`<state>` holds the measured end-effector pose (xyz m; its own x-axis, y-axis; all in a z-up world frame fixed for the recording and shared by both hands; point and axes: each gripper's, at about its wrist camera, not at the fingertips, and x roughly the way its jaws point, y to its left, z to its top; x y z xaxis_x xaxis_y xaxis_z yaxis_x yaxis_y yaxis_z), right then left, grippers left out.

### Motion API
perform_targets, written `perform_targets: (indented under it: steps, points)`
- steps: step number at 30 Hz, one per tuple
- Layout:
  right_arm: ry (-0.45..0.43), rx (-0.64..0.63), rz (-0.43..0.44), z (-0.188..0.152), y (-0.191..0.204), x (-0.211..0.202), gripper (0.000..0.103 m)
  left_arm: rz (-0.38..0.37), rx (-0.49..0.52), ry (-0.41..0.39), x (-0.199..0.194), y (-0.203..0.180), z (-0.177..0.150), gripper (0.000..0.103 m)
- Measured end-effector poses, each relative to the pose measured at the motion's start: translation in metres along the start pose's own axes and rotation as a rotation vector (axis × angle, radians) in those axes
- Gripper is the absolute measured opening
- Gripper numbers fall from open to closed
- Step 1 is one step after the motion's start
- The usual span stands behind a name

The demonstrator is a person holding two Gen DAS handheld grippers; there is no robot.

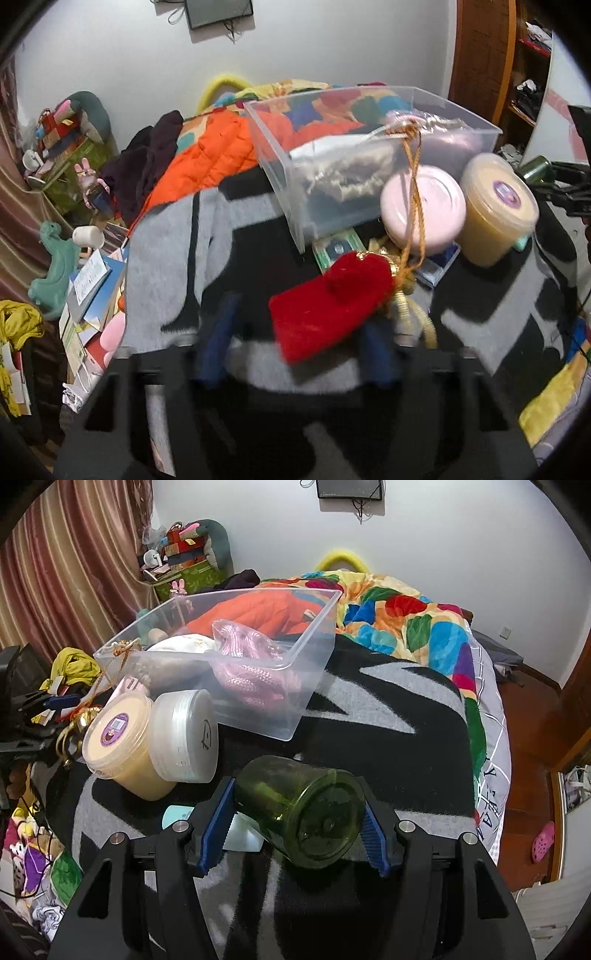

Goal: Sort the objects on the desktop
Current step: 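Grasp the red pouch with the left gripper while the right grasps the green bottle, then lower the red pouch and green bottle into the box and open both grippers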

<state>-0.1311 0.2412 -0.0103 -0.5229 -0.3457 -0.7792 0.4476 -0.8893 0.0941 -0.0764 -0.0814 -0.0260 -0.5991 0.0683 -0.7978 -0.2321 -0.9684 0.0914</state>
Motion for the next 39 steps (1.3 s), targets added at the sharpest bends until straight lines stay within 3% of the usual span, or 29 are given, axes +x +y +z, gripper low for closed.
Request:
perform_targets:
  steps: [1,4,11,12,13,15,22,24,31,35,39]
  points:
    - [-0.004,0.001,0.000,0.000,0.000,-0.001,0.058,-0.004,-0.004,-0.003,0.000,0.000,0.001,0.033]
    - [-0.012,0.005,0.003,0.000,-0.002,-0.002,0.058,0.011,0.000,-0.037,-0.004,-0.002,0.002,0.020]
    - [-0.043,0.034,0.031,0.004,-0.007,-0.009,0.057,0.010,-0.028,-0.120,-0.035,0.001,0.004,0.017]
    - [-0.047,0.036,0.031,0.006,-0.007,-0.010,0.056,0.010,-0.034,-0.133,-0.041,0.001,0.006,0.017]
    - [-0.052,0.037,0.034,0.008,-0.007,-0.011,0.048,0.006,-0.039,-0.147,-0.046,0.002,0.007,0.017]
    - [-0.054,0.042,0.043,0.011,-0.007,-0.012,0.047,0.007,-0.046,-0.176,-0.058,0.003,0.010,0.017]
    - [-0.058,0.023,0.054,0.011,-0.001,-0.013,0.046,0.063,-0.034,-0.237,-0.079,0.002,0.017,0.017]
    - [-0.063,0.015,0.056,0.010,0.001,-0.014,0.046,0.098,-0.001,-0.217,-0.076,-0.001,0.016,0.017]
    - [-0.070,-0.001,0.051,0.012,0.002,-0.018,0.046,0.184,0.063,0.014,-0.028,0.003,-0.017,0.017]
    - [-0.070,0.007,0.051,0.014,0.001,-0.016,0.046,0.212,0.061,0.054,-0.022,0.011,-0.022,0.017]
    - [-0.072,0.003,0.047,0.016,0.002,-0.016,0.046,0.315,0.097,0.043,-0.021,0.014,-0.015,0.017]
